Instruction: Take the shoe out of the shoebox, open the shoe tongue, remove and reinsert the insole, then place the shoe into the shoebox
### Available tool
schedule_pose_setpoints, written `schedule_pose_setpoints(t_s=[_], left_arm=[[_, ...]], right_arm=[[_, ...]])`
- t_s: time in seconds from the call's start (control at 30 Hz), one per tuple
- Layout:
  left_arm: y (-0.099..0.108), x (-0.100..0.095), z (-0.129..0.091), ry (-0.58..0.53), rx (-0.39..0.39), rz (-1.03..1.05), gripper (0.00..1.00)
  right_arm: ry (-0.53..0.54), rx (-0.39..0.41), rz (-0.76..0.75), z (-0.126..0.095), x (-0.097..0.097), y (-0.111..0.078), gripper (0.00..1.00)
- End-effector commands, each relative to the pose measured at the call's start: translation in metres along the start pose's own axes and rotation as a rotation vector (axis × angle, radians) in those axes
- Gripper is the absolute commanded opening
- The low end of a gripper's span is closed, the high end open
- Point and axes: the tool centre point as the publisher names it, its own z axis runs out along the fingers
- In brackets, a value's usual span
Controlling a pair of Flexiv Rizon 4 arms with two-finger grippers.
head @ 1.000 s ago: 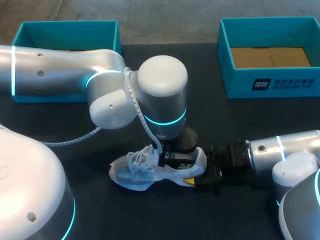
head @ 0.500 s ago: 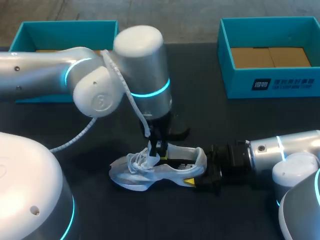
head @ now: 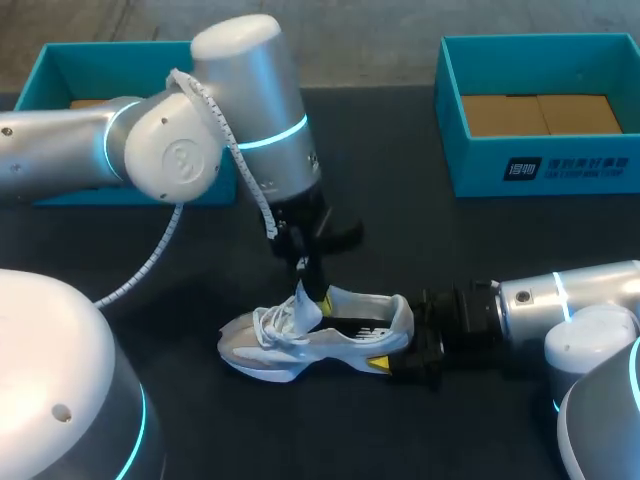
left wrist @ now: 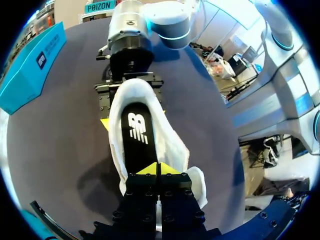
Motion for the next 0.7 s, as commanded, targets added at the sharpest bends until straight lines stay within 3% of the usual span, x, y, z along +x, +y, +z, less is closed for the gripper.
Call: schedule_pose_setpoints(t_s=[0.03, 0.2, 0.37, 0.7], left_arm=[[-0.008, 0.007, 0.002, 0.003, -0.027, 0.017, 0.0], [-0.021, 0.011, 0.008, -0.006, -0.052, 0.023, 0.0], [-0.029, 0.002, 0.017, 0.001, -0.094, -0.008, 0.0], [-0.027, -0.019, 0.042, 0.041, -0.193, -0.081, 0.0]], right_arm=[[0.0, 0.003, 0.0, 0.001, 0.001, 0.0, 0.0], [0.0, 0.003, 0.0, 0.001, 0.001, 0.0, 0.0], [0.0, 0.003, 0.0, 0.001, 0.001, 0.0, 0.0], [0.0, 0.003, 0.0, 0.001, 0.001, 0.0, 0.0]])
